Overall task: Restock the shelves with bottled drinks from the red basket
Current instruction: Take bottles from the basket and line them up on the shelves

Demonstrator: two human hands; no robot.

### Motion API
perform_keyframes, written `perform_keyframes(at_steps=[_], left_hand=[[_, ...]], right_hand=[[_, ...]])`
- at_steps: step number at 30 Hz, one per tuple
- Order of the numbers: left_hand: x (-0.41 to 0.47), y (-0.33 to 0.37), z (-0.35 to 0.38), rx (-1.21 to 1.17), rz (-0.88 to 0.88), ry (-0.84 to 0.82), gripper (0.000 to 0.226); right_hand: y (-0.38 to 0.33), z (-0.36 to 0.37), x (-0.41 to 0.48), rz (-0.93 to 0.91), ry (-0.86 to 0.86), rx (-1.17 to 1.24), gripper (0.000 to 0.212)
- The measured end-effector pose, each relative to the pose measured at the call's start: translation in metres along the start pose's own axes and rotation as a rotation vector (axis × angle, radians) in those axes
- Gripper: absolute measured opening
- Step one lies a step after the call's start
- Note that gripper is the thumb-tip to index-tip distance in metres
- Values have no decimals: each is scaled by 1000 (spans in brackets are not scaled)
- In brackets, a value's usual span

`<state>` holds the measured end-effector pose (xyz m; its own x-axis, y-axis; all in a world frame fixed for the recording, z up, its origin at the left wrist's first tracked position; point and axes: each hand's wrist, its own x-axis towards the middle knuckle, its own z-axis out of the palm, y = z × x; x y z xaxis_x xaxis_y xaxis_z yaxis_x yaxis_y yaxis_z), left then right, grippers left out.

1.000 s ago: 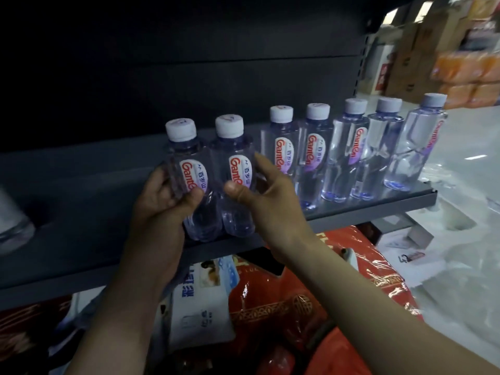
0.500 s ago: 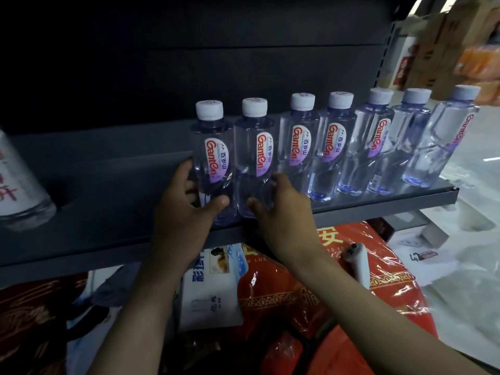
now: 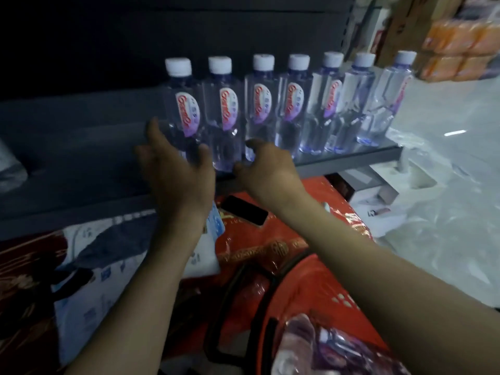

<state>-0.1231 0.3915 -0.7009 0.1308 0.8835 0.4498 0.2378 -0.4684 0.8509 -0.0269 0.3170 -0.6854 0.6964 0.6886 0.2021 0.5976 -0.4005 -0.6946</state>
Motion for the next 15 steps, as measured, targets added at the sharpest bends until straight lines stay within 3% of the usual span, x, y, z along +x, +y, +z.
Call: perform_keyframes(at_steps=[2,4,6,9,13,15], left_hand=[[-31,13,6,48,140,15,62],[-69,22,16,55,237,-91,49],[-109,21,30,118,233,-384,35],[-173,2,47,349,250,-963,12],[-249,-19,57,622,378,-1594,24],[-288,-32,56,719,393,-1804,31]], right_hand=[[14,-17,-21,-37,-2,-68,36],[44,-34,-48,-20,-28,-149,33],[88,-49,-77,52,-81,-228,26],[162,-72,-131,257,-257,-285,23],[259,-90,-209,586,-522,-355,33],[297,-91,-243,707,-624,-342,33]])
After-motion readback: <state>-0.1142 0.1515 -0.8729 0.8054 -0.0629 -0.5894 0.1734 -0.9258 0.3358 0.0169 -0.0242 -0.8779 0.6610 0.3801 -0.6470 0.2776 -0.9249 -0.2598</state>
